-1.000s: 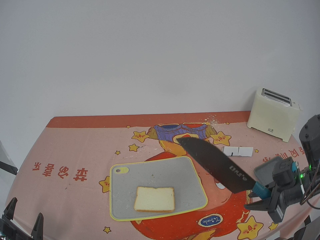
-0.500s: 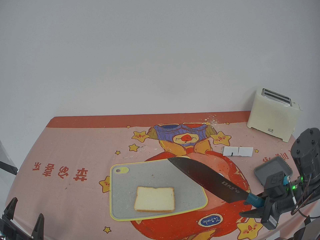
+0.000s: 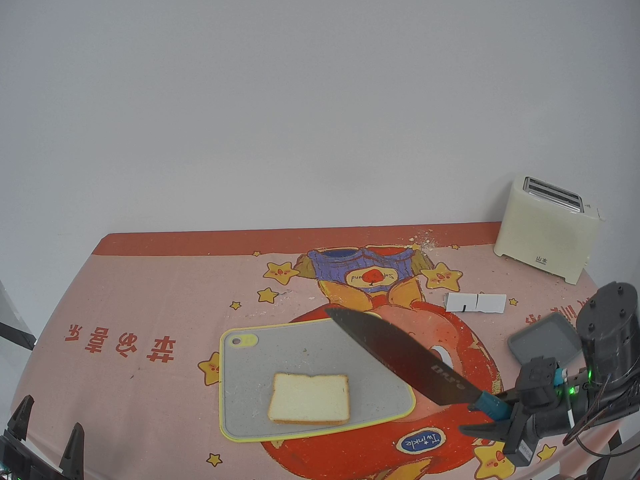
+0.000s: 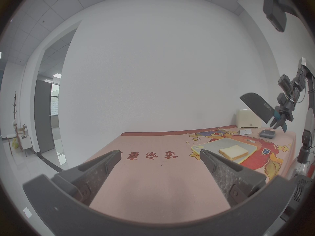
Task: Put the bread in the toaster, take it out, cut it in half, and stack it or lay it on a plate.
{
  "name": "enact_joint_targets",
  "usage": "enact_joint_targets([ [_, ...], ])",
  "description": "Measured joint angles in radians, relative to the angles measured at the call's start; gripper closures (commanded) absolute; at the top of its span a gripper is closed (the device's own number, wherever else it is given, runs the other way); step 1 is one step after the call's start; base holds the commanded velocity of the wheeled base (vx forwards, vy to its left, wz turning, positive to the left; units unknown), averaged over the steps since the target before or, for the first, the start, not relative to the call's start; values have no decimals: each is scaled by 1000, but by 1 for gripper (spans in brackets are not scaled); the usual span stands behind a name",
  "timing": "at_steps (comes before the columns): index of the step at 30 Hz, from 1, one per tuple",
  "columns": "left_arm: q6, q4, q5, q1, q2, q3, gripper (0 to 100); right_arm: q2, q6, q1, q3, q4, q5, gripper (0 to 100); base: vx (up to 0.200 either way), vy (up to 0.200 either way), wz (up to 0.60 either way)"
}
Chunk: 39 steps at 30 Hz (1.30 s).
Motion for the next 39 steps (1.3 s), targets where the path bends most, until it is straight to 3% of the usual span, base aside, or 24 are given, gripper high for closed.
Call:
enact_joint_targets([
  [12,-4,0,3,0,0,0,0,-6,-10,22,-41,34,-11,100,0,0,0],
  [14,-4,0,3,0,0,0,0,-4,-19,23,-48,36,-33,100,0,0,0],
  [17,-4,1,3,0,0,0,0,-2,-52,23,-77,74,-98,100,0,0,0],
  [19,-5,0,3,0,0,0,0,-1,-65,24,-104,145,-109,100,0,0,0],
  [28,-5,0,3,0,0,0,0,3,-77,26,-310,502,-94,100,0,0,0],
  [39,-5,0,3,0,0,0,0,30,-79,51,-433,579,-77,100,0,0,0],
])
